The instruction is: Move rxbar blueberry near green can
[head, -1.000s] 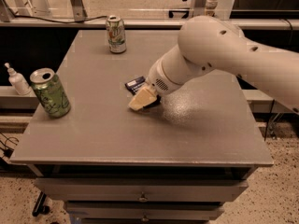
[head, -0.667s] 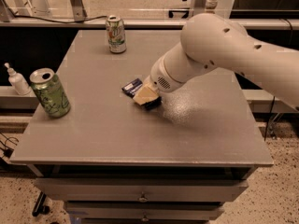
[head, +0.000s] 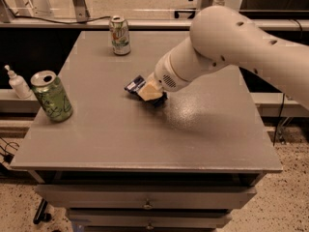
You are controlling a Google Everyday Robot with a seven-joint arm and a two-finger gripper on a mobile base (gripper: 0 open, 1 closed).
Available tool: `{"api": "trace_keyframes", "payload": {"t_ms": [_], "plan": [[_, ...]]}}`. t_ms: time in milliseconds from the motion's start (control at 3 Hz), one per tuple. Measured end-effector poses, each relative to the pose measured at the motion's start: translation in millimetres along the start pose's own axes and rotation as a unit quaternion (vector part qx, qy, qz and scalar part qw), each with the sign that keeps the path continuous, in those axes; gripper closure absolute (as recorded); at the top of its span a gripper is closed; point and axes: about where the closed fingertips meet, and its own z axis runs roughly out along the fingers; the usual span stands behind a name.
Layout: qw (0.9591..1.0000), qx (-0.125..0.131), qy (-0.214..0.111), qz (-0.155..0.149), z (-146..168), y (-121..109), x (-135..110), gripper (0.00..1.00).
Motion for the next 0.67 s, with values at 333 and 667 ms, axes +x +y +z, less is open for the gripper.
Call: {"api": "trace_keyframes", "payload": {"t_ms": [333,667], "plan": [[0.9993,-0.020,-0.028,-0.014,-5,16,-30,1.00],[0.9973,-0.043,-0.052,-0.030,-3,40,-59,1.00]]}}
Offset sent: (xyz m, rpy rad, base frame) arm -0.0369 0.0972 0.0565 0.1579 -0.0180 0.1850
